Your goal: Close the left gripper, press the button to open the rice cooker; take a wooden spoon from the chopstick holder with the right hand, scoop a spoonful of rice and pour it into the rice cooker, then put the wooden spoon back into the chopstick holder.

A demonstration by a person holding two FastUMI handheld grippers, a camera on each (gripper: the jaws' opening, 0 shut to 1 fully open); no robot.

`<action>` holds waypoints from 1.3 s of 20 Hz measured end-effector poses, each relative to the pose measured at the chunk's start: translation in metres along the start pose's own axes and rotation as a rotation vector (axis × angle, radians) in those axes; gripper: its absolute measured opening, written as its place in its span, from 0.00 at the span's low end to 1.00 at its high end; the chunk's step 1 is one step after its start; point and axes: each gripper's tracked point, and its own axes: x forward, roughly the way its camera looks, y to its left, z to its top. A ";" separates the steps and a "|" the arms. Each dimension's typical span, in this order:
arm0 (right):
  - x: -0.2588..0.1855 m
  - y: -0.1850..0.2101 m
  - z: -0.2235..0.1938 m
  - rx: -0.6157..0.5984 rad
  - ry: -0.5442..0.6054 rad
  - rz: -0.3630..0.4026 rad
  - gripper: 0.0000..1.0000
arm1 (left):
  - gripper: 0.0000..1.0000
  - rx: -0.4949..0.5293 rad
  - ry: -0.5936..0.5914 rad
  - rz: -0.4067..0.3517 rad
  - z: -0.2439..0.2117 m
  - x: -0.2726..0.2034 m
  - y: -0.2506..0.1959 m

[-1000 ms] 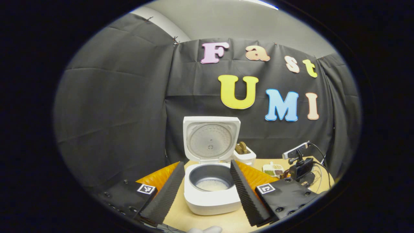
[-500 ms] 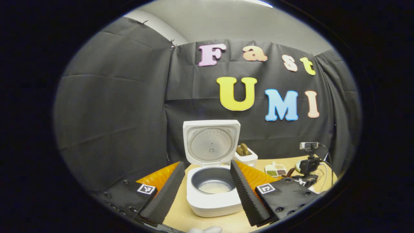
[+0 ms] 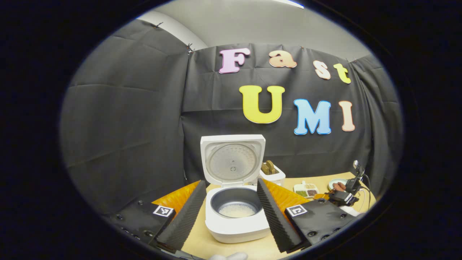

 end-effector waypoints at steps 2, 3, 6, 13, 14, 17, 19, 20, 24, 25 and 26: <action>-0.001 -0.003 0.008 0.075 -0.012 0.020 0.18 | 0.96 0.000 -0.001 -0.005 0.002 0.002 -0.002; -0.001 -0.004 0.013 0.130 -0.018 0.036 0.18 | 0.96 0.001 -0.003 -0.005 0.005 0.002 -0.003; -0.007 -0.011 0.028 0.248 -0.047 0.053 0.19 | 0.96 0.013 -0.014 -0.010 0.010 0.002 -0.004; -0.024 -0.008 0.058 0.320 -0.096 0.082 0.19 | 0.96 0.009 -0.021 -0.021 0.016 0.002 -0.008; -0.027 -0.007 0.062 0.324 -0.098 0.085 0.18 | 0.96 0.004 -0.023 -0.022 0.016 0.002 -0.008; -0.041 0.008 0.075 0.328 -0.114 0.099 0.18 | 0.96 -0.003 -0.025 -0.018 0.013 -0.001 -0.005; -0.050 0.027 0.086 0.323 -0.123 0.121 0.18 | 0.96 -0.009 -0.025 -0.013 0.009 -0.002 -0.001; -0.055 0.038 0.092 0.316 -0.126 0.131 0.18 | 0.96 -0.014 -0.025 -0.010 0.007 -0.004 0.001; -0.070 0.093 0.103 0.278 -0.119 0.159 0.18 | 0.96 -0.041 -0.014 0.005 -0.004 -0.008 0.011; -0.073 0.112 0.104 0.269 -0.119 0.174 0.18 | 0.96 -0.046 -0.013 0.012 -0.006 -0.009 0.015; -0.075 0.128 0.104 0.265 -0.113 0.188 0.18 | 0.95 -0.049 -0.016 0.019 -0.007 -0.011 0.018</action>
